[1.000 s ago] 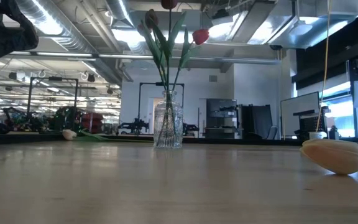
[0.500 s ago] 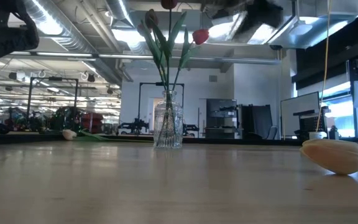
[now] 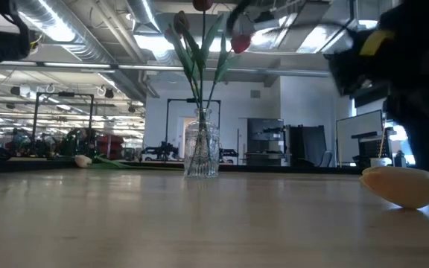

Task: Sort flowers into vase by color
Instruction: Put the bottom white flower into the yellow vase

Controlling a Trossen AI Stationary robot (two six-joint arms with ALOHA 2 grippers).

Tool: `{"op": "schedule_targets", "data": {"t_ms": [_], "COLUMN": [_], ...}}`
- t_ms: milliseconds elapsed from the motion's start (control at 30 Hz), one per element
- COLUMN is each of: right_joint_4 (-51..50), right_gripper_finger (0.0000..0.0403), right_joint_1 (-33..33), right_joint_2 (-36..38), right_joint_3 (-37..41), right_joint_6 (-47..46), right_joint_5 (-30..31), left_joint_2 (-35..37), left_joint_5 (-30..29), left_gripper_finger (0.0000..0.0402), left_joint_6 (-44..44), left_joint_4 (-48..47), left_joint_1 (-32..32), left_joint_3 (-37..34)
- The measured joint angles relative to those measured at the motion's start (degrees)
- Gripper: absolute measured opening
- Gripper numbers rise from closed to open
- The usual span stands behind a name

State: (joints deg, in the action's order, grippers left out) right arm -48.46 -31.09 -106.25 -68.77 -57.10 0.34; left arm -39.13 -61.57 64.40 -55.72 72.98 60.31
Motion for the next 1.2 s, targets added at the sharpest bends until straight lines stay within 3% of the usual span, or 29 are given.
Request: {"op": "schedule_targets", "data": {"t_ms": [133, 300, 567, 733, 867, 1067, 1200], "right_joint_4": [3.50, 4.89, 3.31, -0.80, 1.20, 13.15, 27.25], "right_gripper_finger": [0.0244, 0.0169, 0.0016, 0.0022, 0.0007, 0.0012, 0.0006], "right_joint_1": [0.79, 0.90, 4.26, 8.62, 12.01, 12.74, 12.66], "right_joint_2": [-2.91, -4.74, -3.34, 0.56, 3.24, 4.41, 4.54], "right_joint_3": [-0.22, -0.24, -2.48, -10.66, -21.82, -41.07, -46.94], "right_joint_6": [0.80, 2.04, 5.03, 9.03, 16.44, 32.11, 43.46], "right_joint_5": [-2.36, -2.90, -2.78, 1.22, 4.45, 12.05, 14.96], "left_joint_2": [-2.49, -7.12, -12.42, -9.74, -6.07, -4.89, -8.55], "left_joint_5": [1.97, 7.04, 20.26, 27.59, 28.59, 29.44, 29.97], "left_gripper_finger": [0.0133, 0.0133, 0.0103, 0.0108, 0.0132, 0.0171, 0.0181], "left_joint_6": [-0.04, -1.19, -21.56, -30.99, -34.92, -40.40, -44.17], "left_joint_4": [3.46, 7.99, 26.32, 32.71, 34.23, 36.35, 40.58], "left_joint_1": [-5.65, -13.19, -26.08, -33.01, -36.35, -37.36, -37.36], "left_joint_3": [0.00, -0.02, -0.09, -0.09, -0.09, -0.09, -0.09]}}
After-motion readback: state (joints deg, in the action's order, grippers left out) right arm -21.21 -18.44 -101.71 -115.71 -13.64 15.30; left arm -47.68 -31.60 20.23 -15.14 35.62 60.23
